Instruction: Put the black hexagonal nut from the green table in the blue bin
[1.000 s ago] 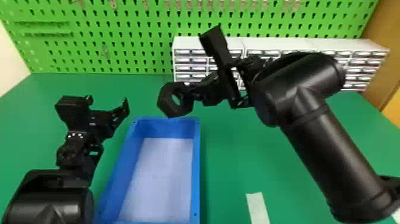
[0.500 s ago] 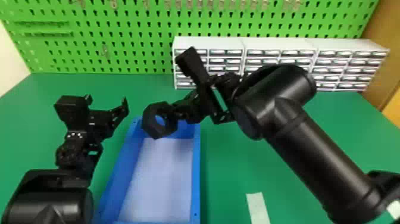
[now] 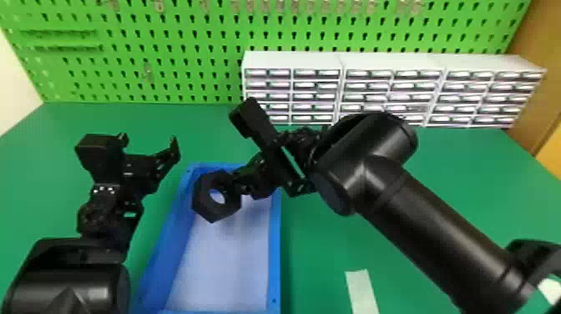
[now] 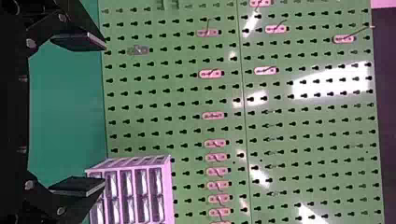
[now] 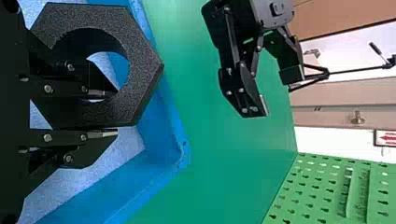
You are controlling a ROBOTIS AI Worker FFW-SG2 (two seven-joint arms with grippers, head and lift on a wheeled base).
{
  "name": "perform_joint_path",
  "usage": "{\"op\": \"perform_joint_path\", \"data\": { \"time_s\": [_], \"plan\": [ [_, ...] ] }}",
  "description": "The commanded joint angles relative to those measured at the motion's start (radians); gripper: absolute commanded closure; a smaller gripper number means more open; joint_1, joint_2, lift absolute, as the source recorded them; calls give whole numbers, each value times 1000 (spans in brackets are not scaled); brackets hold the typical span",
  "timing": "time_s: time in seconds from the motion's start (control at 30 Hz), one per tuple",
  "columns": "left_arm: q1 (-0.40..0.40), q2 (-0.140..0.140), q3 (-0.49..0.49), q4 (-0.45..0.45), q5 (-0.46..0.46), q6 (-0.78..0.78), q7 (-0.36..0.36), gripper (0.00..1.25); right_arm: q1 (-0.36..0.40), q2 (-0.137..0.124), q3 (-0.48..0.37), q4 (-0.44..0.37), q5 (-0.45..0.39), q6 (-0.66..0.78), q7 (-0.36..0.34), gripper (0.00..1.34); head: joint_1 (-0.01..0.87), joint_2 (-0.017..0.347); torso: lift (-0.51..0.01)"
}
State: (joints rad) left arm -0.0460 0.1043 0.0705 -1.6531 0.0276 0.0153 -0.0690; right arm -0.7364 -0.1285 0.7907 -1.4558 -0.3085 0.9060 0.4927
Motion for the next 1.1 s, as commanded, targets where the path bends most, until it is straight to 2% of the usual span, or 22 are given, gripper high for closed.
{"op": "perform_joint_path", "data": {
  "time_s": [0.0, 0.27, 0.37, 0.53, 0.67, 0.7, 0.77, 0.8, 1.07],
  "plan": [
    [-2, 0, -1, -1, 0, 0, 0, 243, -3, 0, 21, 20, -11, -9, -2, 1073, 686, 52, -97],
    [0, 0, 0, -1, 0, 0, 0, 243, -4, 0, 25, 22, -15, -10, -3, 1067, 686, 52, -97],
    [0, 0, -1, -1, 0, 0, 0, 243, -6, -2, 25, 22, -15, -10, -3, 995, 686, 52, -97],
    [0, 0, 0, -1, 0, 0, 0, 243, -4, -3, 22, 22, -17, -13, -3, 788, 686, 52, -97],
    [0, 0, -1, -1, 0, 0, 0, 243, -4, -3, 16, 22, -12, -13, -3, 378, 686, 52, -97],
    [0, 0, 0, -1, 0, 2, 0, 243, -4, -3, 15, 22, -12, -13, -3, 234, 686, 52, -97],
    [0, 0, 0, -1, 0, 0, 0, 243, -3, -3, 10, 20, -11, -13, -3, 68, 686, 52, -97],
    [0, 0, 0, -1, 0, 0, 0, 242, -3, -3, 8, 20, -9, -13, -3, 32, 686, 52, -97],
    [0, 0, 0, -1, 0, 0, 0, 243, -3, -5, 2, 22, -9, -12, -3, 16, 686, 52, -97]
  ]
}}
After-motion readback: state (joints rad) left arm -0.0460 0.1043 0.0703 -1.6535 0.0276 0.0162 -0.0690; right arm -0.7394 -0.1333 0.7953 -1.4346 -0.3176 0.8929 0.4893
